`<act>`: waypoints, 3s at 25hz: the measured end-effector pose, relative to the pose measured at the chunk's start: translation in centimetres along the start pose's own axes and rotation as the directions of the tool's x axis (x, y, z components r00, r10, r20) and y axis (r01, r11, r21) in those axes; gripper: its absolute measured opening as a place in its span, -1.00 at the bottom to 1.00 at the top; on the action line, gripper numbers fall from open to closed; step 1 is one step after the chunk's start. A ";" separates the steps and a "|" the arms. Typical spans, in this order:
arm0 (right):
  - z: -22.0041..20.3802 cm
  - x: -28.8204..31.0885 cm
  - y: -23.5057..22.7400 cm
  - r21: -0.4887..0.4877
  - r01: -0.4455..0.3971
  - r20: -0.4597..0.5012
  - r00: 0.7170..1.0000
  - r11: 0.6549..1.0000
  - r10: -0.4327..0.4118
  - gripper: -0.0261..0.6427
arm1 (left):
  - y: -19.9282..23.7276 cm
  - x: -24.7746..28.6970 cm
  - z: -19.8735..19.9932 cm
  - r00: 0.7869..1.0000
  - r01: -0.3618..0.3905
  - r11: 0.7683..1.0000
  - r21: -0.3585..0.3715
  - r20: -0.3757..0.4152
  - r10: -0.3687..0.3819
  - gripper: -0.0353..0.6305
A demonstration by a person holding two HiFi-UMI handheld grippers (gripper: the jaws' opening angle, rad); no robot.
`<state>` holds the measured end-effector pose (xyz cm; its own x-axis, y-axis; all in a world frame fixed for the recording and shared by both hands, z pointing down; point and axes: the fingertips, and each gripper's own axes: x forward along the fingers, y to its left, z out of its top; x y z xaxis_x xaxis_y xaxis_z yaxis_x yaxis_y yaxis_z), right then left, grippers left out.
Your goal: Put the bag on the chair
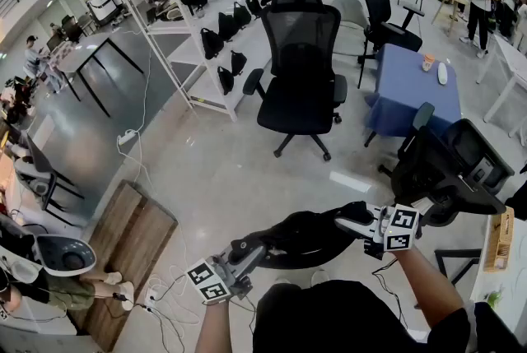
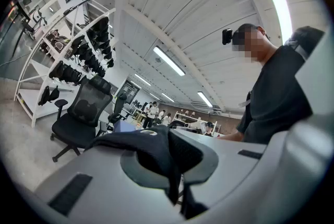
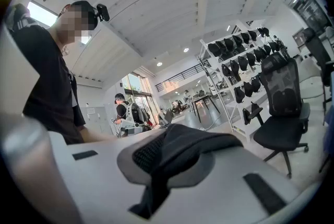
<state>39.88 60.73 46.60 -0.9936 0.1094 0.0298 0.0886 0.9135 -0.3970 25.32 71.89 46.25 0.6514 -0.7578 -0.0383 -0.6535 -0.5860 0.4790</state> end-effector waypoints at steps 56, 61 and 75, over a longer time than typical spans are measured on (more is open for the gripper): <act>13.6 24.3 -23.8 0.100 0.135 0.017 0.990 0.986 -0.137 -0.87 | 31.5 0.0 19.0 0.996 0.081 0.997 0.002 0.026 -0.081 -0.83; 14.4 27.0 -25.5 0.098 0.174 0.032 0.984 0.980 -0.178 -0.87 | 35.1 -0.6 20.8 0.992 0.126 0.992 0.016 0.013 -0.126 -0.83; 15.5 28.9 -29.2 0.129 0.265 0.069 0.959 0.956 -0.275 -0.87 | 40.4 1.1 23.3 0.980 0.200 0.980 0.002 -0.017 -0.200 -0.83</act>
<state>7.52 31.11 44.86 -0.9820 -0.1735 0.0747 -0.1877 0.8513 -0.4900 -9.30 40.69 45.10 0.7753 -0.6204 -0.1184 -0.5109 -0.7263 0.4598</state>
